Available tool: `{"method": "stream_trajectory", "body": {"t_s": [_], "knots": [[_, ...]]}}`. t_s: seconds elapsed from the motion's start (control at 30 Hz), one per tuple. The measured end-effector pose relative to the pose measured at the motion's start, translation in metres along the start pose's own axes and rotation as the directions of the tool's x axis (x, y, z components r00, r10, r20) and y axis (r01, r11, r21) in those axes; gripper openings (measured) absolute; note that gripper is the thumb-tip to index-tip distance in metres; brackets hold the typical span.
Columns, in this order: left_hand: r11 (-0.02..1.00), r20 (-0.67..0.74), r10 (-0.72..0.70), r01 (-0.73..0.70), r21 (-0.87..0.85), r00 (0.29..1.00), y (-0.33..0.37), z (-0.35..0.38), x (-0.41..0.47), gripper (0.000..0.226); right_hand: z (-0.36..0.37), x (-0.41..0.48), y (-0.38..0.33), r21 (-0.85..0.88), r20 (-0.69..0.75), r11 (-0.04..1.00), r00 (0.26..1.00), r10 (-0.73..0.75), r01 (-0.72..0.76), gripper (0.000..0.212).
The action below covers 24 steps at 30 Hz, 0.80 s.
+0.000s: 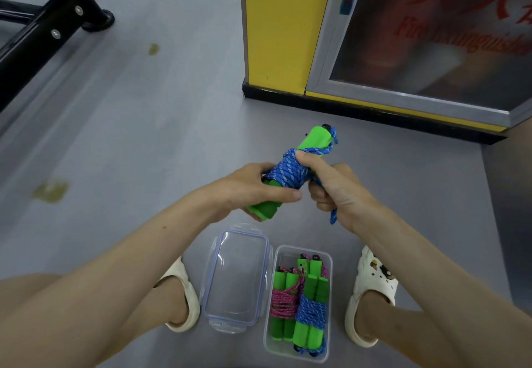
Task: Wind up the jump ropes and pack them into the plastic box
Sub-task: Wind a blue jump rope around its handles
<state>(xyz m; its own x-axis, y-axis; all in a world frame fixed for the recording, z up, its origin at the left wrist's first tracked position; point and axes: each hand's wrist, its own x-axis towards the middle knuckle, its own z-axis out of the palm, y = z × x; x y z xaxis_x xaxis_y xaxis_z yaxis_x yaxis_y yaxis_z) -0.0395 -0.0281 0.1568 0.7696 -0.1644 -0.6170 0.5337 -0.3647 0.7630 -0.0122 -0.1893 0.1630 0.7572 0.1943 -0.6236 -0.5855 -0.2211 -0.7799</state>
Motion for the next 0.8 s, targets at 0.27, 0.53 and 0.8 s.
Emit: {"method": "stream_trajectory", "body": {"t_s": [0.27, 0.53, 0.8], "knots": [[0.918, -0.331, 0.219, -0.078, 0.389, 0.918, -0.003, 0.009, 0.003, 0.057, 0.000, 0.001, -0.003, -0.056, 0.048, 0.996, 0.997, -0.061, 0.064, 0.045], [0.883, -0.385, 0.227, -0.023, 0.469, 0.895, -0.004, 0.016, -0.001, 0.065, 0.002, 0.003, 0.003, 0.013, 0.025, 0.999, 0.998, -0.053, 0.052, 0.042], [0.792, -0.315, 0.362, -0.112, 0.600, 0.877, -0.008, 0.020, -0.002, 0.086, 0.004, 0.002, 0.004, 0.023, -0.063, 0.998, 0.996, -0.059, 0.060, 0.038]]}}
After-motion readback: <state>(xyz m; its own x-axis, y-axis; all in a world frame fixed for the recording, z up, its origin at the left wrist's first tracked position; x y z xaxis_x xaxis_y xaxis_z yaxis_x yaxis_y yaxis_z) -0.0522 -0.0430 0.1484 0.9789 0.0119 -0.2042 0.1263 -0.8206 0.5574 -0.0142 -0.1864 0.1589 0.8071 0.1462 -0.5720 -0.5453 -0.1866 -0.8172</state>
